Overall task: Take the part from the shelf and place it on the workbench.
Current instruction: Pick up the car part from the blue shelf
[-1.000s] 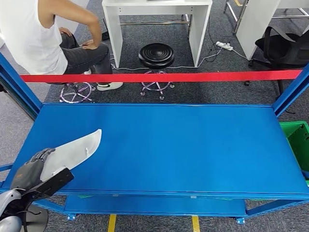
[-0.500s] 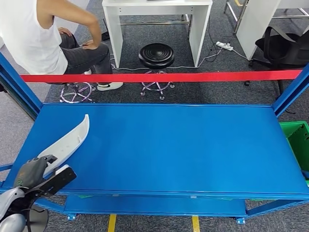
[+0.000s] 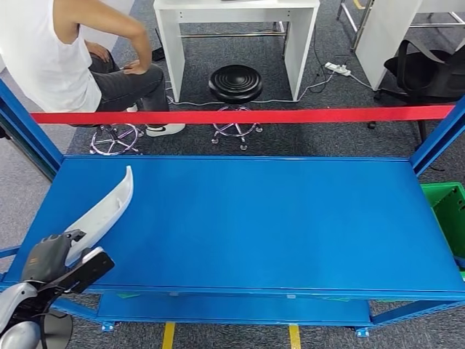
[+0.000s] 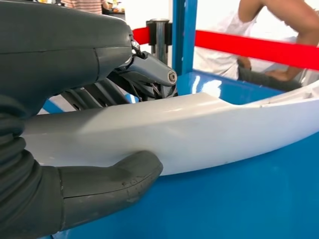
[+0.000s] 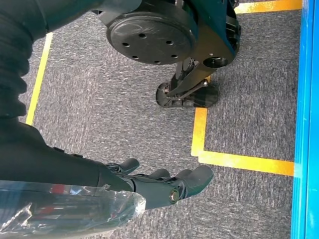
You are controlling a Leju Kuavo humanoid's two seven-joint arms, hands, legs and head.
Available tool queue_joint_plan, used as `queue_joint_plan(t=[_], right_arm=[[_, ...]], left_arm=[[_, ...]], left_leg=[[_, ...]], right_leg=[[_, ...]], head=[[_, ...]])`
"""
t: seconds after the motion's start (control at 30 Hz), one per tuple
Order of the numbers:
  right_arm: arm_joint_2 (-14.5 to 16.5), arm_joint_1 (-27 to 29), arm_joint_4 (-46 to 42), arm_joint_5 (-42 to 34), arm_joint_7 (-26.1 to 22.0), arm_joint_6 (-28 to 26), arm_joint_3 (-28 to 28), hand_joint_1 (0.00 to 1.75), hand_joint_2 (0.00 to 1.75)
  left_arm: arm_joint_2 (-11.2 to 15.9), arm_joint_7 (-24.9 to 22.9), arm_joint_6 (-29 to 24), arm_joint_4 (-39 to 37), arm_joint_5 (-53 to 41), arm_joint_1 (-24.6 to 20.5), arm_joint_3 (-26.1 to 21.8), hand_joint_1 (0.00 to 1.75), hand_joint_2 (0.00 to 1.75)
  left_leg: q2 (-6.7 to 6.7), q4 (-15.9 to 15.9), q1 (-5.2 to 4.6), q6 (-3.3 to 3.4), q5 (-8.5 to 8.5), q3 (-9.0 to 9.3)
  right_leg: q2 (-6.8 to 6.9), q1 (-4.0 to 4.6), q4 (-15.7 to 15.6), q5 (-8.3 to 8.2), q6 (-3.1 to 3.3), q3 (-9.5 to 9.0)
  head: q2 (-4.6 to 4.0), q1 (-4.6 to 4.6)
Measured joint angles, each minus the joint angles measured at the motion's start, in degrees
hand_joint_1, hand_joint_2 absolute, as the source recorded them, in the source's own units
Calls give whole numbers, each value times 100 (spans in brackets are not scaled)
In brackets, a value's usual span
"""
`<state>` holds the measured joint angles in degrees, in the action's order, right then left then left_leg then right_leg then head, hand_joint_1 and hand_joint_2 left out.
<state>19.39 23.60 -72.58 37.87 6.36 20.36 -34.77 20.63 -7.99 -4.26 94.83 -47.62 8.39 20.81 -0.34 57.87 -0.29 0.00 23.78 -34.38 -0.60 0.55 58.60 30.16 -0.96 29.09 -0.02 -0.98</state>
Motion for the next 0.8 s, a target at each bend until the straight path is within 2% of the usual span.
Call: queue_joint_plan(t=[0.17, 0.37, 0.53, 0.67, 0.7, 0.73, 0.8], right_arm=[[2, 48, -63, -293, 7, -137, 2, 0, 175], [17, 55, -244, -1072, -192, -378, 2, 0, 175], [17, -53, -481, -1561, -404, -410, 2, 0, 175], [2, -212, -824, -2359, -735, -246, 7, 0, 175], [-8, -250, -929, -2552, -768, -200, 13, 0, 175], [-20, -286, -1025, -2694, -780, -164, 20, 0, 175], [-51, -318, -1171, -2931, -840, -87, 60, 0, 175]], left_arm=[[-119, 62, -344, 151, 71, 167, -6, 175, 175], [-363, 46, -881, 621, 95, 601, 57, 175, 175], [-413, 283, -1255, 797, 75, 758, 101, 175, 175], [-510, 658, -1570, 934, 57, 814, 104, 175, 175], [-534, 734, -1636, 971, 69, 818, 104, 175, 175], [-557, 788, -1682, 1002, 80, 819, 104, 175, 175], [-603, 888, -1733, 1031, 99, 824, 105, 175, 175]], left_leg=[[0, 0, -1, 0, 1, 0], [1, 10, -20, 26, 20, -2], [0, 23, -52, 63, 40, -1], [4, -23, -56, 129, 40, 20], [11, -61, -36, 154, 20, 45], [19, -99, -10, 175, 0, 71], [31, -125, 21, 197, -23, 98]], right_leg=[[-3, 0, 0, 0, 0, 1], [-3, -17, -13, 3, -17, -5], [-2, -52, -14, 13, -59, -11], [-2, -74, -46, 23, -124, -40], [2, -67, -6, 62, -146, -37], [7, -61, 139, 170, -169, 13], [15, -69, 766, 536, -211, 303]], head=[[0, 1], [0, 0], [2, 1], [1, 3], [2, -2], [2, -11], [2, -31]])
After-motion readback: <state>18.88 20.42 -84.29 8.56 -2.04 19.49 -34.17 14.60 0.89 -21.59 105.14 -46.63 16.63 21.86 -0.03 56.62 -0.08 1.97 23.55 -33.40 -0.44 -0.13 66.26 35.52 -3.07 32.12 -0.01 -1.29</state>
